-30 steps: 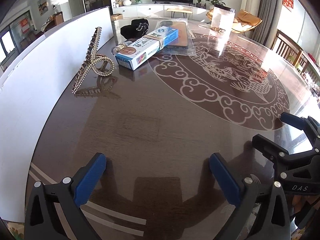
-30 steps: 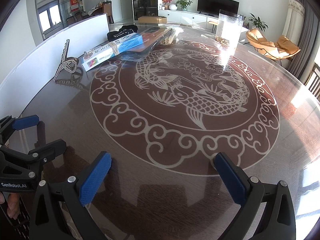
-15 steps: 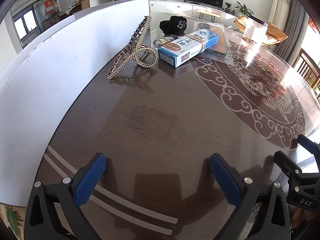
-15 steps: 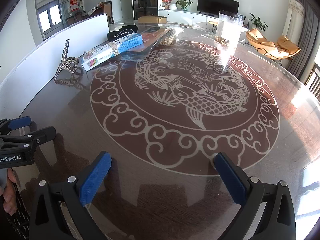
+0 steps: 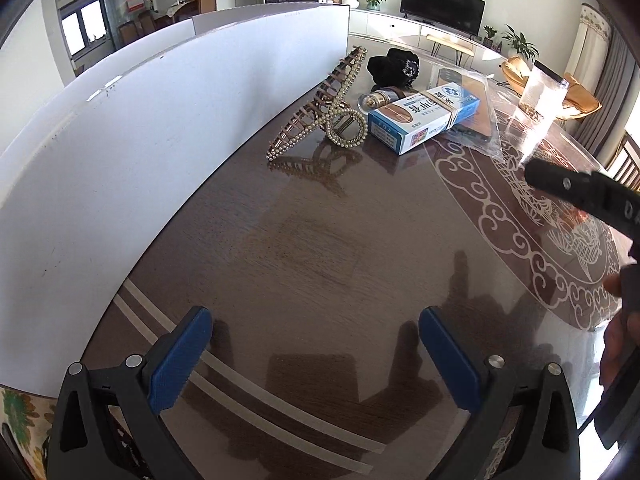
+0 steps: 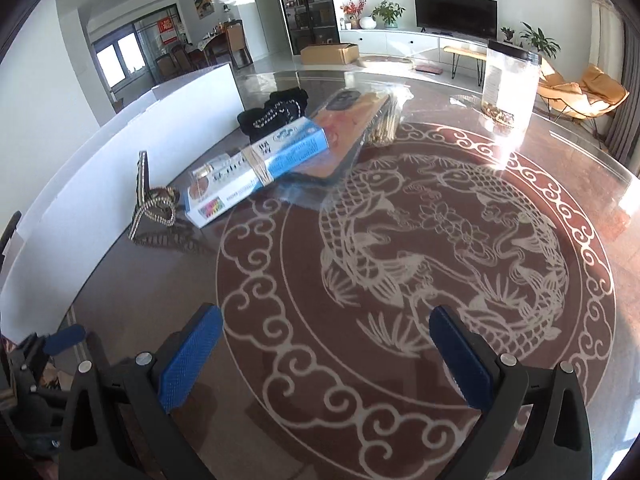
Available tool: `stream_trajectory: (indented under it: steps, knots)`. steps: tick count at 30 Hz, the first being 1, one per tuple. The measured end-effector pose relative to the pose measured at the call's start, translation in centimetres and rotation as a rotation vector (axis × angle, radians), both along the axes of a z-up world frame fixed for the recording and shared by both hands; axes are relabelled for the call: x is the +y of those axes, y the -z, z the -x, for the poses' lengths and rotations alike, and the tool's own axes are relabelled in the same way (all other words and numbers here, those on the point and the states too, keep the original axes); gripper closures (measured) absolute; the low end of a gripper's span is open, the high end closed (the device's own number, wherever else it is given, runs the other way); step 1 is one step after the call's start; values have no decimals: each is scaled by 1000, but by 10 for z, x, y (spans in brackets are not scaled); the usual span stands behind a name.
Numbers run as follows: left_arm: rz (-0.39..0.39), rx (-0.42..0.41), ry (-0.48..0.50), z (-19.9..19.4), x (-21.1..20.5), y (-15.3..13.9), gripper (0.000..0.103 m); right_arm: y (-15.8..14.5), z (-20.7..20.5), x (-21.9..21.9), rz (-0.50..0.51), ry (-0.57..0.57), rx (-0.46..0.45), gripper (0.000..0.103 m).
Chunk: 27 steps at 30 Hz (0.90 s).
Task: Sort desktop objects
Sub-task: 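Move both tools back toward the remaining objects on the table, then grasp the blue-white medicine box with the right tool and lift it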
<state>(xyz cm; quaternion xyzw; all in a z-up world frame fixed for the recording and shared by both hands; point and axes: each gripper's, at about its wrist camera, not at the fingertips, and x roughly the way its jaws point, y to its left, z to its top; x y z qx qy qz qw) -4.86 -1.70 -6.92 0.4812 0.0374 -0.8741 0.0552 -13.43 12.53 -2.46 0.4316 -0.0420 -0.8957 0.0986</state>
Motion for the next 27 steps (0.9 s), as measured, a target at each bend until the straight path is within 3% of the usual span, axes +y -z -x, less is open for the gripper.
stream_trajectory:
  steps: [3,8,12,13,15,18,20,22,27]
  knots:
    - [0,37,-23,-3,-5,-6,0,-21,51,-26,14,32,53,0]
    - [-45,41,-56,-1,-17,-7,0,-20,121,-72,-15,110,22,0]
    - [-76,35,-67,1,-23,-6,0,-1,146,-104,-160,130,-28,0]
    - [-80,35,-67,1,-23,-6,0,4,146,-107,-188,135,-43,0]
    - [-88,36,-66,2,-22,-5,0,8,139,-101,-128,144,-31,3]
    - [-86,26,-55,4,-19,-4,0,9,117,-85,-95,146,-3,25]
    - [-74,19,-42,5,-14,-2,0,8,103,-78,-94,110,8,46]
    - [-52,16,-25,5,-8,-2,0,7,88,-66,-62,88,-5,54]
    - [-9,8,24,3,3,0,0,8,41,-37,-27,24,-27,55]
